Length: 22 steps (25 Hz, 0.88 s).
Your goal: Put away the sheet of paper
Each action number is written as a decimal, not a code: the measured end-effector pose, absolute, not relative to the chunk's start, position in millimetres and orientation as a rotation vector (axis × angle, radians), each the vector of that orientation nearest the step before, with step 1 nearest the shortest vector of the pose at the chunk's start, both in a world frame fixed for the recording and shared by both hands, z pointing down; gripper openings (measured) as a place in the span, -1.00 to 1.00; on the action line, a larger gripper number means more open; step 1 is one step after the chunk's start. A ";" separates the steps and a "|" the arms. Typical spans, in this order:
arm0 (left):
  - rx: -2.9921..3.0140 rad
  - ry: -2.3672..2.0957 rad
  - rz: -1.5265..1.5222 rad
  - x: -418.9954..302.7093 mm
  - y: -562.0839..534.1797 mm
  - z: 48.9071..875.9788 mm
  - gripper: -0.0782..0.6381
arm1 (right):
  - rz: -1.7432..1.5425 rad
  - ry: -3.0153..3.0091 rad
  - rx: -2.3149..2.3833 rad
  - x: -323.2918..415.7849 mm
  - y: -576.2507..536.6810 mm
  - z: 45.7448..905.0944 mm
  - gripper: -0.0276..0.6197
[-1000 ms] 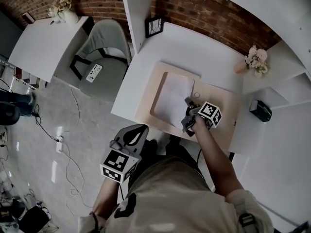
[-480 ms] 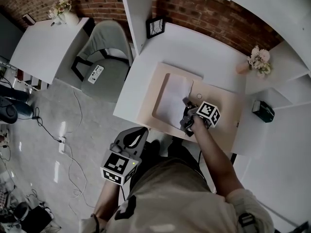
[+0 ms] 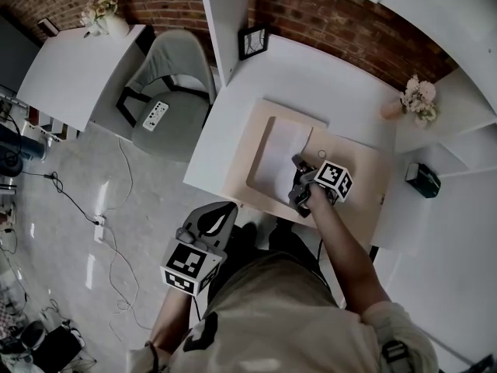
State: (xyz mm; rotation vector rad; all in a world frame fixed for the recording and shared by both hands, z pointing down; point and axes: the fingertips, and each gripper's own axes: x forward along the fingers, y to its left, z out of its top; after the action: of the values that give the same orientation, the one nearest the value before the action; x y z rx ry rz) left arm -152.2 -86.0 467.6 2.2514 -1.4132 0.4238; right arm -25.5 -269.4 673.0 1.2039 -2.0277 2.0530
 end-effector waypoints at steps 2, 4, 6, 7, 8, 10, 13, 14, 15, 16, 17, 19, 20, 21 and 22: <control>2.253 -1.410 0.422 -153.3 -86.2 467.5 -0.73 | 2.057 -2.034 1.182 -27.3 -268.5 671.7 -0.82; 2.255 -1.406 0.420 -153.6 -86.2 467.5 -0.73 | 2.030 -2.052 1.153 -28.9 -267.7 669.6 -0.82; 2.260 -1.402 0.416 -153.4 -86.7 467.2 -0.73 | 1.947 -2.071 1.135 -27.4 -267.1 668.3 -0.82; 2.264 -1.401 0.416 -153.2 -87.1 467.0 -0.73 | 1.901 -2.075 1.124 -26.0 -266.4 668.2 -0.80; 2.269 -1.399 0.416 -152.8 -87.3 466.7 -0.73 | 1.863 -2.073 1.109 -24.6 -264.9 668.7 -0.61; 2.278 -1.395 0.416 -151.5 -87.4 466.5 -0.73 | 1.796 -2.054 1.080 -21.0 -261.0 670.6 -0.18; 2.291 -1.386 0.408 -149.6 -87.3 465.4 -0.73 | 1.618 -2.046 1.085 -8.1 -258.8 670.9 -0.05; 2.295 -1.385 0.404 -149.8 -87.2 464.6 -0.73 | 1.557 -2.048 1.088 -4.1 -258.6 669.8 -0.04; 2.298 -1.385 0.401 -150.4 -87.2 463.9 -0.73 | 1.515 -2.052 1.086 -1.3 -258.2 667.8 -0.04; 2.301 -1.386 0.398 -151.1 -87.4 463.3 -0.73 | 1.492 -2.059 1.082 0.5 -258.1 665.0 -0.04; 2.304 -1.387 0.395 -151.6 -87.9 462.9 -0.73 | 1.481 -2.068 1.079 1.8 -258.4 661.3 -0.04; 2.312 -1.388 0.390 -151.1 -89.1 462.7 -0.73 | 1.470 -2.096 1.067 2.2 -258.6 651.8 -0.04; 2.316 -1.389 0.387 -150.7 -89.0 462.8 -0.73 | 1.473 -2.118 1.046 -0.4 -256.8 645.8 -0.04; 2.320 -1.389 0.385 -150.6 -88.4 462.8 -0.73 | 1.489 -2.146 1.008 -6.0 -252.9 638.4 -0.05; 2.324 -1.390 0.383 -150.9 -87.7 462.4 -0.73 | 1.516 -2.179 0.958 -14.1 -247.5 629.6 -0.06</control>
State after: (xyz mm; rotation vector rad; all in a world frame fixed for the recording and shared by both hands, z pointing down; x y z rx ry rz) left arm -150.9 -87.7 462.4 2.3238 -1.3897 0.3828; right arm -14.1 -247.5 629.6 0.9575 -2.1792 1.5160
